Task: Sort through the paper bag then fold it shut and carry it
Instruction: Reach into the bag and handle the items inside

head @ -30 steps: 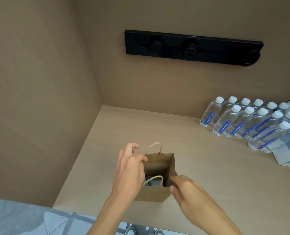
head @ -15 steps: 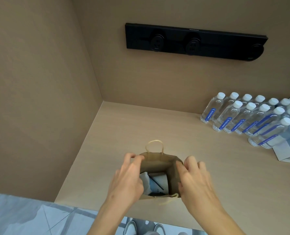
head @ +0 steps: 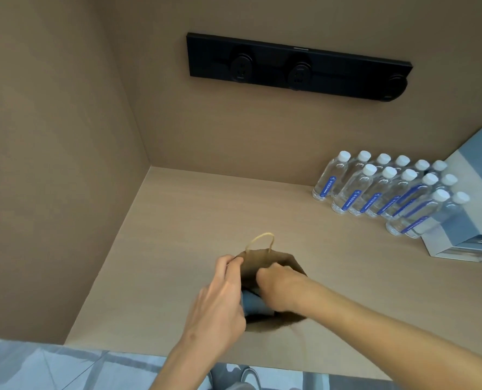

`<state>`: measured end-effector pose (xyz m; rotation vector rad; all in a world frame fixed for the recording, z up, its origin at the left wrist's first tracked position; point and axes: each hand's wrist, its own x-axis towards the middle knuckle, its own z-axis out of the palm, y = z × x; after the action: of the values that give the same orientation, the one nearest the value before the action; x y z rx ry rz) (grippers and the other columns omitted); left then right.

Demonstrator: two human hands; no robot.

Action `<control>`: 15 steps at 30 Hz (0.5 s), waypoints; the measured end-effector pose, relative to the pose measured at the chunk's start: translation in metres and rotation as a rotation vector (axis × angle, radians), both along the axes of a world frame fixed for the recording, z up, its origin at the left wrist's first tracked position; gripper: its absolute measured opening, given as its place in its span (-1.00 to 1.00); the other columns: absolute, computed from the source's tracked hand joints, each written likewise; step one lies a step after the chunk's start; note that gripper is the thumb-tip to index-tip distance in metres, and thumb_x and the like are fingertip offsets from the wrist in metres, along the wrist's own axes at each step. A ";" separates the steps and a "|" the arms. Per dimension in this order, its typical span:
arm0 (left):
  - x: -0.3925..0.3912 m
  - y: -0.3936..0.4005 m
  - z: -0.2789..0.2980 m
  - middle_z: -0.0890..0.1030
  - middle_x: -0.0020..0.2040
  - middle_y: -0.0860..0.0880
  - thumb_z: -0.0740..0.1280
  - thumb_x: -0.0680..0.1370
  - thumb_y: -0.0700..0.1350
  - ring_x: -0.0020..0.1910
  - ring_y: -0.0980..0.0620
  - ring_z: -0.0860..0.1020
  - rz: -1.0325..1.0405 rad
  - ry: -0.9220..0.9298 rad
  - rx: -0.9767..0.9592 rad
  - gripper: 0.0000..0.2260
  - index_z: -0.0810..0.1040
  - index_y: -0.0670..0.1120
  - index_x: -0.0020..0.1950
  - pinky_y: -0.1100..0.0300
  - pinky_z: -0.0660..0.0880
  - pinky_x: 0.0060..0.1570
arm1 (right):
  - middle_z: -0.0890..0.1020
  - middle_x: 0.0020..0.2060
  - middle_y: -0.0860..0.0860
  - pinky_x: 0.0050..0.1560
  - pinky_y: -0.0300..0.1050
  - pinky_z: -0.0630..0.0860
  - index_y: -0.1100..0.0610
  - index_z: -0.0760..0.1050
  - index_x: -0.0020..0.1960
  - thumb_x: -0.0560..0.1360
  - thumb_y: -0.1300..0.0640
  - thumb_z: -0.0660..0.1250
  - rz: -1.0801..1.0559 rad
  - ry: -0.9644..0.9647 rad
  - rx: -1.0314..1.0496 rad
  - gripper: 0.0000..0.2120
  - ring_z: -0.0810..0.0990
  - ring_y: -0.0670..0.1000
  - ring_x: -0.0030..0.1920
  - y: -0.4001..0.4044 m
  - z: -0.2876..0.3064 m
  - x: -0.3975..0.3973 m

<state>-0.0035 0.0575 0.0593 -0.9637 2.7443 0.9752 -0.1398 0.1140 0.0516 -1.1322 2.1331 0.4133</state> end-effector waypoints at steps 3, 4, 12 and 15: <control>-0.003 0.010 -0.002 0.07 0.44 0.14 0.15 0.42 -0.29 -0.06 -0.25 0.56 -0.002 0.006 -0.009 -0.33 0.07 0.07 0.48 -0.10 0.51 -0.05 | 0.61 0.20 0.18 0.17 -0.01 0.50 0.22 0.51 0.26 0.63 0.12 0.17 0.034 -0.089 0.185 -0.71 0.59 0.17 0.17 -0.009 -0.026 -0.005; -0.002 0.012 -0.004 0.07 0.43 0.13 0.15 0.42 -0.29 -0.06 -0.25 0.56 -0.025 0.021 0.003 -0.33 0.05 0.07 0.47 -0.10 0.51 -0.06 | 0.58 0.22 0.18 0.16 -0.04 0.44 0.22 0.48 0.29 0.64 0.12 0.14 0.048 -0.101 0.225 -0.69 0.56 0.17 0.19 -0.009 -0.035 -0.004; -0.008 0.013 -0.009 0.12 0.41 0.13 0.18 0.41 -0.29 -0.11 -0.24 0.57 -0.011 0.100 -0.003 -0.36 0.10 0.09 0.43 -0.08 0.52 -0.15 | 0.55 0.24 0.29 0.23 0.07 0.45 0.31 0.48 0.29 0.57 0.25 0.22 -0.457 -0.130 -0.066 -0.68 0.52 0.28 0.26 0.002 -0.074 -0.012; -0.009 0.011 -0.009 0.11 0.41 0.15 0.17 0.39 -0.30 -0.11 -0.23 0.57 0.000 0.111 0.006 -0.34 0.11 0.08 0.44 -0.07 0.51 -0.16 | 0.58 0.25 0.20 0.29 0.02 0.46 0.22 0.49 0.29 0.59 0.18 0.13 -0.398 -0.086 -0.135 -0.67 0.54 0.21 0.25 0.003 -0.077 -0.011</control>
<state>-0.0127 0.0689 0.0502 -0.9358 2.8287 1.0685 -0.1507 0.1172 -0.0254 -0.7512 2.2660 0.0382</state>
